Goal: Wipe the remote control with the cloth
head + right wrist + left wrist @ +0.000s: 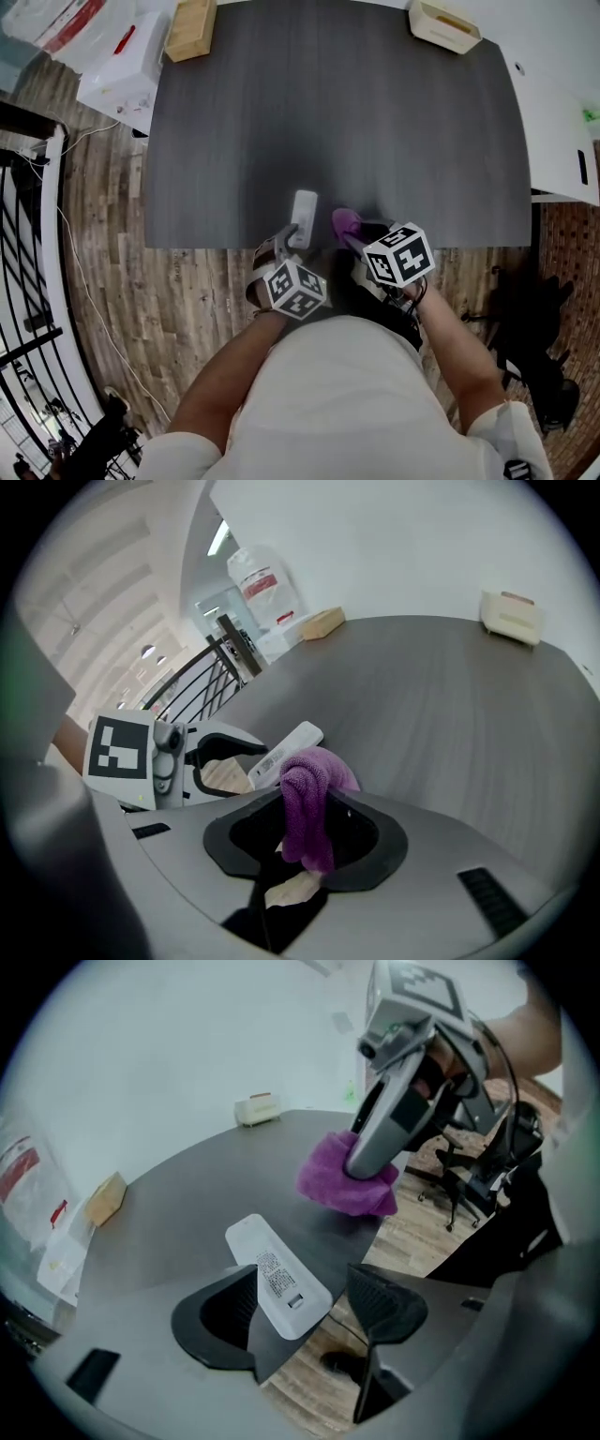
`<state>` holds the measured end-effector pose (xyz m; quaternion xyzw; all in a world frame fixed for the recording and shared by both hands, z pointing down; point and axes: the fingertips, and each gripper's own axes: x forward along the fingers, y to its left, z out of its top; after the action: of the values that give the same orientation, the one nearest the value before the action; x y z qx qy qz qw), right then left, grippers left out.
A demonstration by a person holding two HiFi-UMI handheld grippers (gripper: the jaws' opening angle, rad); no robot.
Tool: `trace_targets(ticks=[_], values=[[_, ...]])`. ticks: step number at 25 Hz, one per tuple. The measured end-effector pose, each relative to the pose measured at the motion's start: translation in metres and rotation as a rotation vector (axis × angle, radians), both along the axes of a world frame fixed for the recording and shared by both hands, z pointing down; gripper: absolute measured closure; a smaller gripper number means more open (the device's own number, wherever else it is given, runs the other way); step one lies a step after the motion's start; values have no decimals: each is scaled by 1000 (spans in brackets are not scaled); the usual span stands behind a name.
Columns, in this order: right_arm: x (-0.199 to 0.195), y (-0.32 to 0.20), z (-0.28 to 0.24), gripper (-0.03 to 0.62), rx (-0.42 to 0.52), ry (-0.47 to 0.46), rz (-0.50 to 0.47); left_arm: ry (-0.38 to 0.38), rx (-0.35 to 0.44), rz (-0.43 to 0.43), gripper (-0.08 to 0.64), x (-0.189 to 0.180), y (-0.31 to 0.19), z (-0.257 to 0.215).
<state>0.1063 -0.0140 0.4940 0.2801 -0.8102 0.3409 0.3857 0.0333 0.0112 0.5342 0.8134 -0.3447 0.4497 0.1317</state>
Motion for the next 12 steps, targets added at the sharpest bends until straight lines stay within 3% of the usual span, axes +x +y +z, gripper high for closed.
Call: trace_targets(ticks=[5,12], values=[[3,5,7,469,-19,-11,-31,-92,-1,-20,276,-1,-9,13],[-1,12,13,469,-48,-17,-102,-109,41,-2,276,1,-5,10]])
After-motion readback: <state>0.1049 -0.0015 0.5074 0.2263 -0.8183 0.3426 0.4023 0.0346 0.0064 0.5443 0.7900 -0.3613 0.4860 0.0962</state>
